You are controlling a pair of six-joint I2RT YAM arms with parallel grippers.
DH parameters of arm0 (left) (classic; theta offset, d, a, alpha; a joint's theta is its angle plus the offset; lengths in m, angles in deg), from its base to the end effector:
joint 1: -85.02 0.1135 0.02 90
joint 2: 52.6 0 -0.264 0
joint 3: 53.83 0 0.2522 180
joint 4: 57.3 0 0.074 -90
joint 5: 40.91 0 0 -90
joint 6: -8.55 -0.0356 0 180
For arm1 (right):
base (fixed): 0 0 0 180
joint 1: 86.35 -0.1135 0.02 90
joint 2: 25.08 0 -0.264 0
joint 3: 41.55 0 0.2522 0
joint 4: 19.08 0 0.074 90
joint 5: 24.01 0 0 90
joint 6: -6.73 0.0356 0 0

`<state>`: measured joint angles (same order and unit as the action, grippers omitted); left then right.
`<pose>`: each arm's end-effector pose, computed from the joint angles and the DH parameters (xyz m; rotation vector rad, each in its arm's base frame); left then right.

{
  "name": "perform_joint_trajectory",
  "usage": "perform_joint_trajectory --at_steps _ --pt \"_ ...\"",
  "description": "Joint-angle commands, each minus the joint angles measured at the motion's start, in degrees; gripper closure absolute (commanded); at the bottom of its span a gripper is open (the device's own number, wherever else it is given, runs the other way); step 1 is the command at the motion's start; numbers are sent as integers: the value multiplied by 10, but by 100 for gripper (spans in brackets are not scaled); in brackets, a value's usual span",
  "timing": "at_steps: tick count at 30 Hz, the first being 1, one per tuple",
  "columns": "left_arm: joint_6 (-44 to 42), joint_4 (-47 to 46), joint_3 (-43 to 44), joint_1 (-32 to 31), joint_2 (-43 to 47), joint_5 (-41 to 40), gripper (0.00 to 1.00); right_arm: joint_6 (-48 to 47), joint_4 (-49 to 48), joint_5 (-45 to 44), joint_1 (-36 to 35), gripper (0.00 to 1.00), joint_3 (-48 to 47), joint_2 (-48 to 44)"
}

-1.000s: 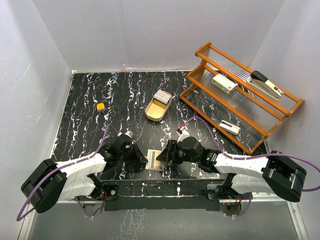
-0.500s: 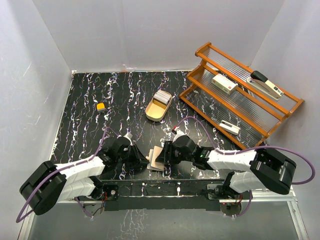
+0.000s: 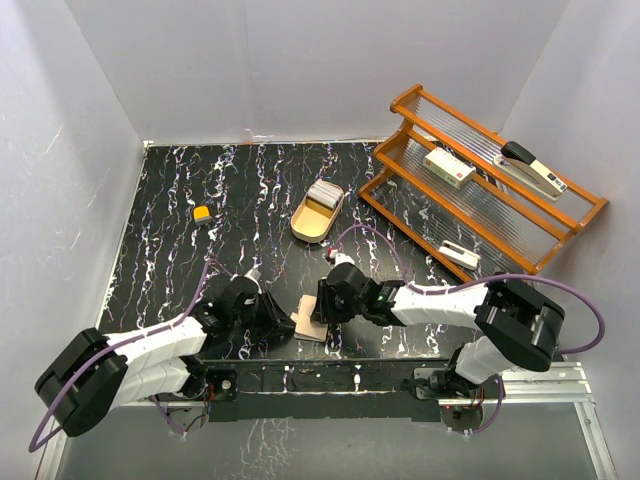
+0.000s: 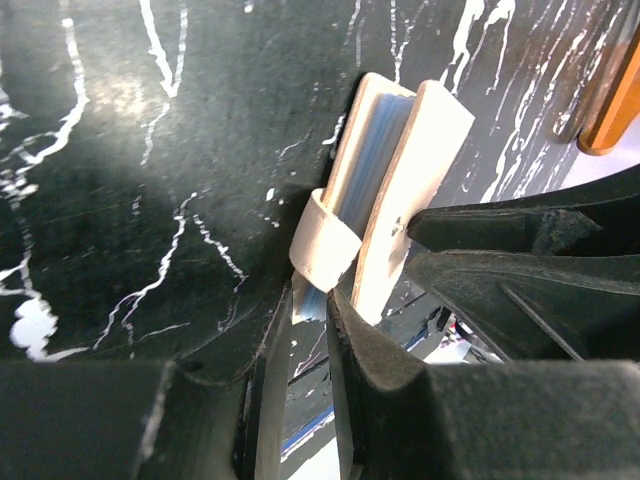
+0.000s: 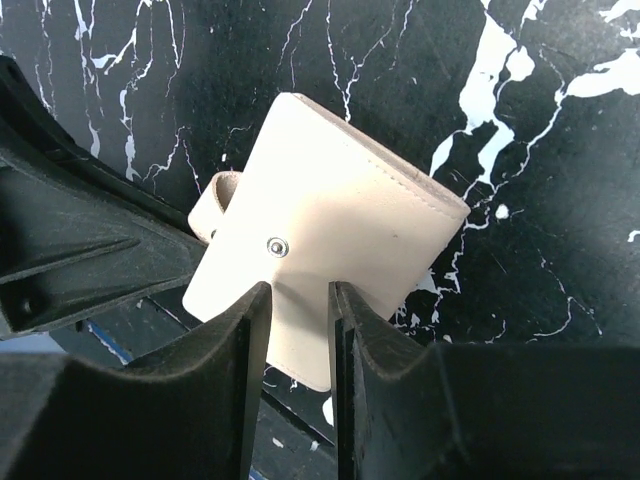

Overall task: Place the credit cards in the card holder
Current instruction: Close the card holder at the center of the board.

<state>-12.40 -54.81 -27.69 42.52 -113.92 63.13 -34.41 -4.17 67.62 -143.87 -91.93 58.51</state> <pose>0.1308 -0.1316 0.1335 -0.4356 2.5187 -1.2132 0.1467 0.2323 0.1561 -0.2109 2.5971 0.8205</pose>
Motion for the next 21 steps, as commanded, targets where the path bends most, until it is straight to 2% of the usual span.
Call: perform_joint_trajectory --at_steps 1,9,15,17,21 --pt "8 85 12 -1 40 -30 80 -44 65 -68 -1 72 -27 32" --pt "24 147 10 1 99 -86 77 -48 58 -95 -13 73 -12 15" --pt "-82 175 66 1 81 -92 68 -63 41 -81 -13 73 -5 15" --pt "-101 202 88 0 63 -97 67 -65 38 -78 -13 73 -5 17" --pt "-115 181 93 0 38 -73 67 -66 33 -75 -13 72 -4 17"
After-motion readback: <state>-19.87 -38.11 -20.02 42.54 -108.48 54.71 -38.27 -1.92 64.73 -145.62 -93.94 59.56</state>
